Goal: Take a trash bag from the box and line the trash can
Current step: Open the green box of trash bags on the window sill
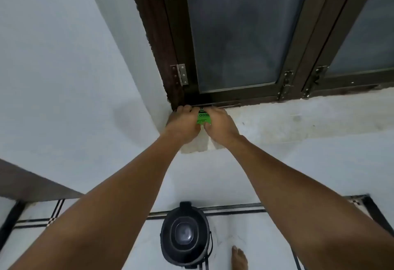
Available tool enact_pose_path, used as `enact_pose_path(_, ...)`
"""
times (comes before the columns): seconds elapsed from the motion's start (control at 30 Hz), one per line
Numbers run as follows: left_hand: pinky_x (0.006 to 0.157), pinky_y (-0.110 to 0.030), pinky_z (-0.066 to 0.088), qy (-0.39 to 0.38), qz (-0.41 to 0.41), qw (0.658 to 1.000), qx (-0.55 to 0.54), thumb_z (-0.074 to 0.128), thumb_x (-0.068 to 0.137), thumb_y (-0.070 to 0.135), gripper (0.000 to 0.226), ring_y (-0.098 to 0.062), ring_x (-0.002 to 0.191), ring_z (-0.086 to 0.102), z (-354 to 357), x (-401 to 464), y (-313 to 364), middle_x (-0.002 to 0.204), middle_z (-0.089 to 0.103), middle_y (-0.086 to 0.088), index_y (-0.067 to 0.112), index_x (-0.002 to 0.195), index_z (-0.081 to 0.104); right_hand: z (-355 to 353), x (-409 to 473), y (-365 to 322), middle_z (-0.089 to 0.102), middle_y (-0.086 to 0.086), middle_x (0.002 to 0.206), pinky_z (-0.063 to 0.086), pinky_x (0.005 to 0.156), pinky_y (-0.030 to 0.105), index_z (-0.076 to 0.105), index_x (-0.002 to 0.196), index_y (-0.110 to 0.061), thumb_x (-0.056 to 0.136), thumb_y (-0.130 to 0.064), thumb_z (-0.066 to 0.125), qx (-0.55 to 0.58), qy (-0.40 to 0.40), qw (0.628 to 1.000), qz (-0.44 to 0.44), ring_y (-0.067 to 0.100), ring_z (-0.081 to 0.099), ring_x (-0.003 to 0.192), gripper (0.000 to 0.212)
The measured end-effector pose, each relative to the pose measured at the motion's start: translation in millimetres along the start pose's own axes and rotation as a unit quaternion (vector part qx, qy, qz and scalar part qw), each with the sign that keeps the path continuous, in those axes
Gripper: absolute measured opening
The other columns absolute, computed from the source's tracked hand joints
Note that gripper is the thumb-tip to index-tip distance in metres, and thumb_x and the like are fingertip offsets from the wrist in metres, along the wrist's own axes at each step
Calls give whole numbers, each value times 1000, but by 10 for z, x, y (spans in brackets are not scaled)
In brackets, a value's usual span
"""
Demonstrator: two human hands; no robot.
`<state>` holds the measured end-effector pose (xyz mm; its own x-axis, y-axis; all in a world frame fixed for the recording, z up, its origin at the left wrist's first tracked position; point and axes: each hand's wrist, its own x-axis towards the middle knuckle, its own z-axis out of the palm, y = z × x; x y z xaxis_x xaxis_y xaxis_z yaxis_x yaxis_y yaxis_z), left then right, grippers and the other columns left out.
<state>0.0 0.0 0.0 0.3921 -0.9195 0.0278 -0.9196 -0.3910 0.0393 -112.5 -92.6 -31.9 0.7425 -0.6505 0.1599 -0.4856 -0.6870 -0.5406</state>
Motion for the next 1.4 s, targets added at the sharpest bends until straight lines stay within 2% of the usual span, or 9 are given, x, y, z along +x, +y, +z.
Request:
enact_pose_path(0.17, 106, -44, 41, -50, -14, 998, 47, 60, 92, 15, 66, -34, 129, 45, 199, 245, -25, 147, 46, -11, 22, 153, 36, 73, 219, 215, 59, 16, 128, 54, 93, 44, 53, 142, -13, 88, -9, 68, -47, -22, 998, 47, 35, 55, 120, 56)
enact_pose_path(0.37, 104, -44, 35, -18, -22, 996, 89, 61, 91, 15, 74, -32, 126, 45, 298, 403, -60, 143, 49, -10, 23, 157, 28, 144, 398, 272, 56, 17, 129, 54, 89, 43, 47, 149, -16, 89, -8, 65, -14, -42, 996, 81, 36, 56, 118, 63)
enact_pose_path(0.47, 101, -44, 35, -7, -25, 993, 117, 62, 91, 19, 63, -32, 119, 45, 289, 430, -47, 132, 52, -10, 22, 150, 40, 139, 436, 267, 56, 15, 127, 55, 90, 42, 53, 139, -15, 87, -6, 67, 6, -33, 996, 84, 33, 57, 115, 55)
enact_pose_path(0.67, 96, -42, 38, 18, -8, 997, 77, 67, 89, 19, 51, -31, 117, 46, 229, 364, -67, 130, 52, -11, 17, 136, 48, 54, 330, 263, 67, 4, 116, 56, 78, 20, 64, 123, -17, 89, 6, 58, 256, 2, 956, 141, 18, 66, 101, 41)
enact_pose_path(0.77, 99, -42, 42, 13, 10, 1000, 26, 68, 89, 13, 56, -32, 122, 50, 218, 296, -52, 135, 53, -12, 15, 139, 42, -53, 355, 234, 69, 8, 115, 63, 86, 36, 68, 111, -17, 100, -3, 52, 328, 0, 927, 182, 26, 69, 107, 24)
enact_pose_path(0.93, 118, -54, 28, 6, 8, 1000, -2, 62, 91, 10, 59, -31, 130, 48, 164, 249, -15, 140, 54, -10, 18, 145, 37, -241, 325, 274, 68, 9, 122, 60, 96, 39, 64, 128, -12, 103, -4, 56, 329, -55, 928, 166, 25, 67, 114, 28)
enact_pose_path(1.07, 121, -59, 19, 25, 26, 999, 0, 64, 92, 8, 63, -31, 134, 45, 98, 267, 62, 144, 53, -9, 19, 147, 37, -324, 256, 296, 66, 8, 125, 56, 101, 38, 59, 138, -9, 102, 0, 55, 356, -40, 920, 157, 21, 64, 116, 37)
enact_pose_path(1.23, 122, -54, 19, 33, 45, 998, -17, 65, 91, 7, 63, -30, 135, 45, 47, 312, 89, 145, 53, -9, 19, 147, 38, -376, 155, 372, 65, 7, 130, 58, 96, 34, 59, 142, -14, 108, -5, 48, 421, -20, 890, 174, 22, 64, 120, 38)
enact_pose_path(1.4, 116, -49, 32, 30, 57, 997, -35, 67, 94, 15, 60, -29, 132, 48, 35, 282, 56, 143, 56, -7, 22, 146, 39, -424, 95, 402, 70, 4, 124, 59, 85, 27, 64, 137, -17, 103, -9, 61, 380, -14, 908, 174, 20, 67, 115, 35)
